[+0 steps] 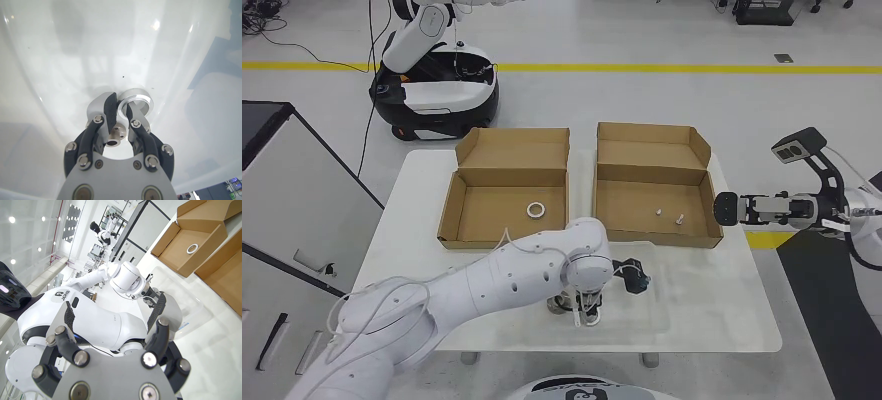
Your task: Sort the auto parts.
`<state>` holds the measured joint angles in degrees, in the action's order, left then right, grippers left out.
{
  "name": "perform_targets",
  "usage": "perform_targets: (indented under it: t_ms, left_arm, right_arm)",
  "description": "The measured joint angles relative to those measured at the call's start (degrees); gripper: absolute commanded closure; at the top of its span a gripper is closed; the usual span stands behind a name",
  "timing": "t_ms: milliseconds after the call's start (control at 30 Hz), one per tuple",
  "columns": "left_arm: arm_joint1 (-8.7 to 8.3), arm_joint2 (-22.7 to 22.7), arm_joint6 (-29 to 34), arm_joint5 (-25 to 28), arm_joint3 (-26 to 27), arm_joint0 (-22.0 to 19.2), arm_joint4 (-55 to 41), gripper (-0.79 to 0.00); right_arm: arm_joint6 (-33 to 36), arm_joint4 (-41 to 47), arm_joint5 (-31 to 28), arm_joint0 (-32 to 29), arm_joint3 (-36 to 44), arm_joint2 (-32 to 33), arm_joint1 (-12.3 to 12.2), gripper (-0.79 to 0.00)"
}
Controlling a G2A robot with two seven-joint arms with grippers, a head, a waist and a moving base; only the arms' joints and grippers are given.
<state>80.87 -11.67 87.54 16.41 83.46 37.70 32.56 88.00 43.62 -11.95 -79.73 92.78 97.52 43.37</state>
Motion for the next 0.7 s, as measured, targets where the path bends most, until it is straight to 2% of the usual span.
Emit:
perform_targets:
  t_ms: [367,567,700]
  left_arm:
    - [0.30,-1.2,-0.6,0.2,0.3,-0.4,0.2,0.000]
    - [-0.94,-4.0,0.0,-0.9,4.5,-1.0,0.5,0.000]
    - [-2.42,-6.8,0.4,-1.4,8.7,-0.9,1.4,0.000]
  right_arm:
    - [0.0,0.0,0.0,0.0,0.0,0.0,0.0,-0.785]
    - [0.0,0.0,0.0,0.0,0.0,0.0,0.0,-0.785]
    - [0.0,0.0,0.0,0.0,0.0,0.0,0.0,-0.785]
